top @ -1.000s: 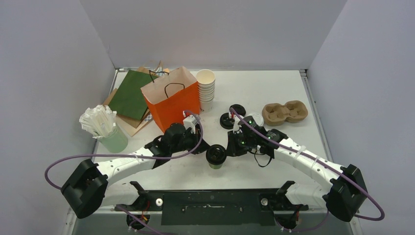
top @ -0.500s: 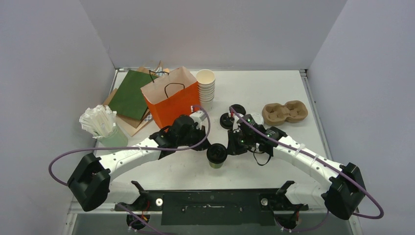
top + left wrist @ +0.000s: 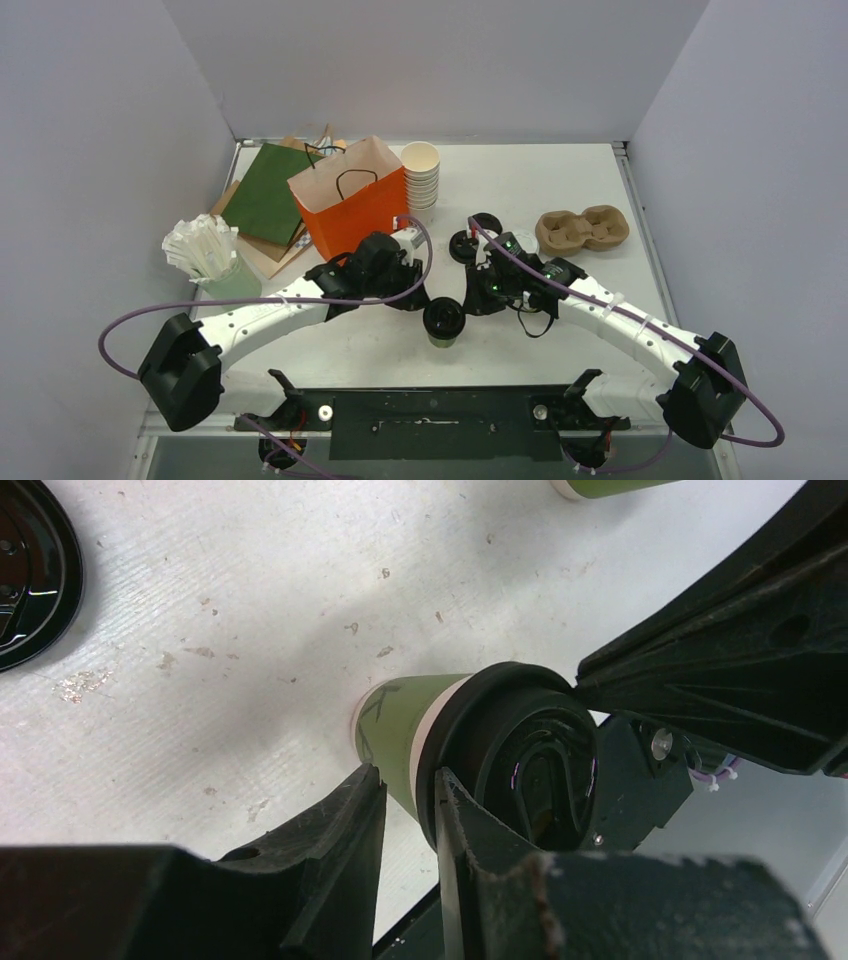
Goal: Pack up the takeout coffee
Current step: Close the cup lid on the coffee cup.
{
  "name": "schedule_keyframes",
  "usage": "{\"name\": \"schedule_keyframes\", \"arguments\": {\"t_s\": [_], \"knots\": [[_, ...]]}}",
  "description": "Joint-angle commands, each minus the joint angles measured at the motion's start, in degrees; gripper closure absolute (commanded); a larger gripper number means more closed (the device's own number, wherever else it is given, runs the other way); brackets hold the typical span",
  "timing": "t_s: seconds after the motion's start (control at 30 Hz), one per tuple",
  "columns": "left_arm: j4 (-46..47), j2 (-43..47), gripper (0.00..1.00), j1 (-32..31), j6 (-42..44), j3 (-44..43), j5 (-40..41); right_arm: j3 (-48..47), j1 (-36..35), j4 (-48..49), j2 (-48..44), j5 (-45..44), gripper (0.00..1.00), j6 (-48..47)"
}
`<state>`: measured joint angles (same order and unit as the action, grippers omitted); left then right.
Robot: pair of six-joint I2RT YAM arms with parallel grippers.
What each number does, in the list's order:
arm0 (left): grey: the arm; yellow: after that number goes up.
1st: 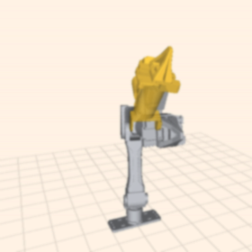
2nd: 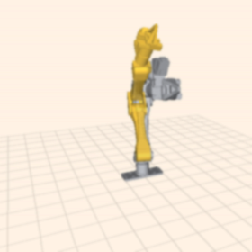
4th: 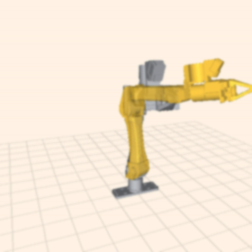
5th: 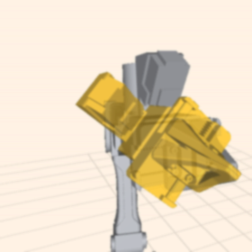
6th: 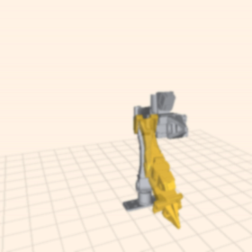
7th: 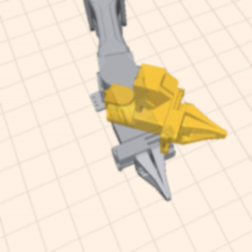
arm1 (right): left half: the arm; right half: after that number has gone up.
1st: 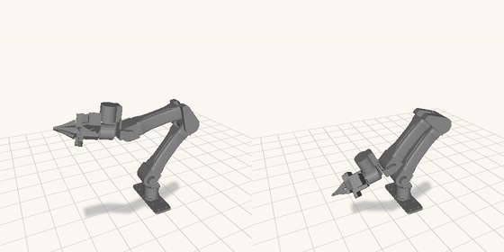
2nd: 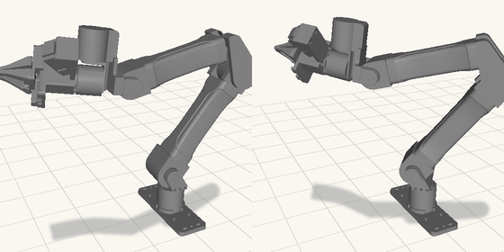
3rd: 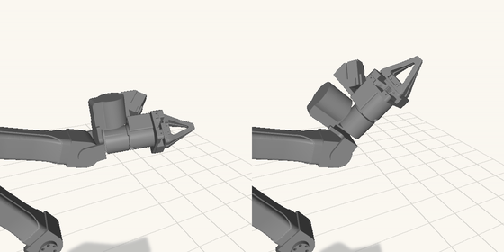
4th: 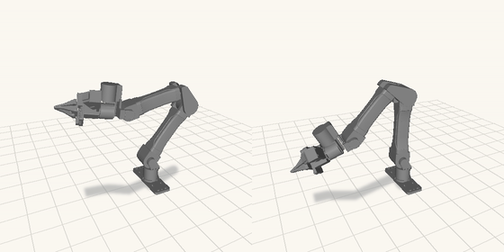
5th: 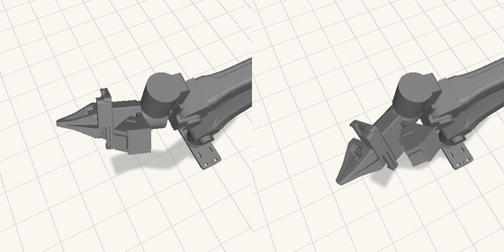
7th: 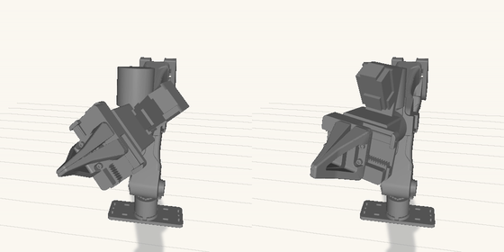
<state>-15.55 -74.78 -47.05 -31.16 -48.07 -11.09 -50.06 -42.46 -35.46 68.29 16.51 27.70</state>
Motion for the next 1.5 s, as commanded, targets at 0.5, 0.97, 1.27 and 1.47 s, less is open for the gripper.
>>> {"name": "schedule_keyframes", "arguments": {"t_s": [0.5, 0.97, 1.27, 1.47], "knots": [[-1.18, 5.88, 0.68, -0.42, 2.53, -3.91, -4.22, -3.06, -0.61, -2.67, -5.32, -3.07, 0.78, 0.57], [1.73, 4.47, 0.61, -0.5, 4.12, -3.04, -8.45, 4.85, -7.78, 4.43, -12.74, -2.15, 0.31, 9.53], [3.34, 3.71, 0.62, 2.81, 2.47, -2.29, -7.08, 10.4, -17.04, 10.04, -13.06, -9.43, 0.02, 14.74], [4.47, 1.64, 0.64, 4.33, 2.24, -2.09, -8.76, 10.82, -18.0, 10.28, -10.77, -12.85, 0.05, 14.95]]}}
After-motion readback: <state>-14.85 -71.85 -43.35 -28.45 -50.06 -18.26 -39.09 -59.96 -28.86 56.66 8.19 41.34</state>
